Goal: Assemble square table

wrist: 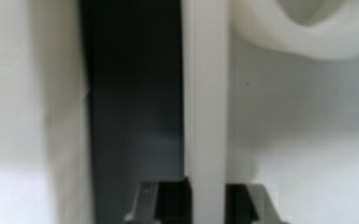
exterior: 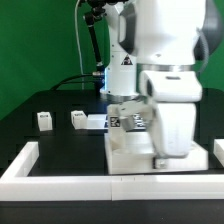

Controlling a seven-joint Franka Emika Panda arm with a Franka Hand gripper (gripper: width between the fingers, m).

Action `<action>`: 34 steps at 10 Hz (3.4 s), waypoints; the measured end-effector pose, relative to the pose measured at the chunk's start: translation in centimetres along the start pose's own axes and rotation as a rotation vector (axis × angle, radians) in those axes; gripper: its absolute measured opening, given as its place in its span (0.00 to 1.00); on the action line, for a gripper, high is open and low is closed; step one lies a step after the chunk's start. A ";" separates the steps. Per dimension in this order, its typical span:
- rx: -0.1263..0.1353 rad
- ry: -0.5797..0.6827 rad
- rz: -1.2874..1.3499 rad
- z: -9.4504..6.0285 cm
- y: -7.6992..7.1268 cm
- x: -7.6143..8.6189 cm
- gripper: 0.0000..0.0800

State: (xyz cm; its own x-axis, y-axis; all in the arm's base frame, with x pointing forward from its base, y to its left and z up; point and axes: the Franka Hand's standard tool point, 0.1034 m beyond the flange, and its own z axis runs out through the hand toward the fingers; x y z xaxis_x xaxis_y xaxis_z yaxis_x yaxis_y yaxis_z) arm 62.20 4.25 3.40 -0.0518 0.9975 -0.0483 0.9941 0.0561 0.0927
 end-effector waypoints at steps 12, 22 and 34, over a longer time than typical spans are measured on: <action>-0.003 0.016 0.057 0.6 2.0 2.1 0.52; 0.016 -0.017 0.089 -2.2 0.8 -1.2 0.81; 0.089 -0.079 0.707 -10.2 -2.3 -10.7 0.81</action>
Offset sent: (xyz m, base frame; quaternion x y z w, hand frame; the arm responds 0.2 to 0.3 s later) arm 0.0242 0.0218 -0.0041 -0.0115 0.0086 0.0295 0.9995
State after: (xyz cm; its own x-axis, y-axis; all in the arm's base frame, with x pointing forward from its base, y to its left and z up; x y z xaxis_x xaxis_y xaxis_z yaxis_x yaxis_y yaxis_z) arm 59.48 -6.11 13.82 0.6111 0.7876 -0.0786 0.7914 -0.6094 0.0476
